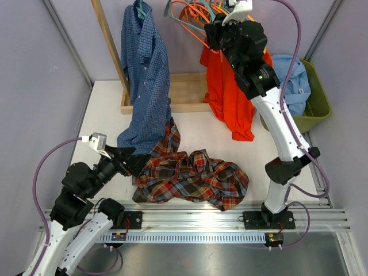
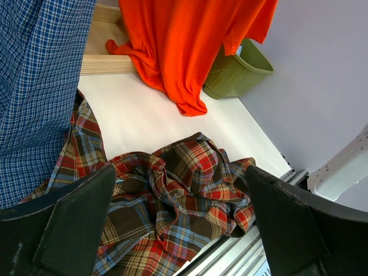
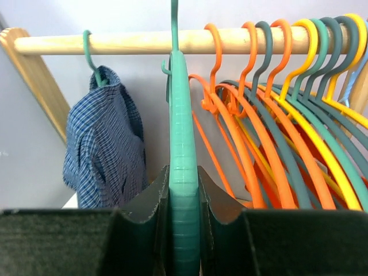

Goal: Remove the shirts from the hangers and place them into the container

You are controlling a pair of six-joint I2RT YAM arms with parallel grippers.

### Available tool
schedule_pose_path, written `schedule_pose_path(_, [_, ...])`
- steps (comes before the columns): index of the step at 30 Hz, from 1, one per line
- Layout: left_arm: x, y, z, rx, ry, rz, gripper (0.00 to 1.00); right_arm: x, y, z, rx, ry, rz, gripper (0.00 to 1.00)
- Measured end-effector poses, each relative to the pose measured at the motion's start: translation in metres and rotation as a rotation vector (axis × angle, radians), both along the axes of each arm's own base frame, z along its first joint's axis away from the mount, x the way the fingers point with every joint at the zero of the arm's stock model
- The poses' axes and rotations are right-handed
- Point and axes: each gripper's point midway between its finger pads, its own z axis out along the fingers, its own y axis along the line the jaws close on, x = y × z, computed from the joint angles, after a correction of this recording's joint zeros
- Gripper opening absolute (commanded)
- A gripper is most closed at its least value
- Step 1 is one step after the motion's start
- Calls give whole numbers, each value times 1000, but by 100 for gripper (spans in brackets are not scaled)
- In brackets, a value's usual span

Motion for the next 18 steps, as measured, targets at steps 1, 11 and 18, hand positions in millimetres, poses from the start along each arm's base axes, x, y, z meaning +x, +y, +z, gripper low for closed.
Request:
schedule_pose_path(1, [0,0,0,1,1,0,99,5,-1,1,-1,5,-10,0])
schedule_pose_path(11, [-2,1,-1,4,6,1,99,44,6,-46,-22,124,-38,0])
schedule_pose_path(18, [-3,2,-2,6,10,1,99,46,11,-66,-12,172,-13,0])
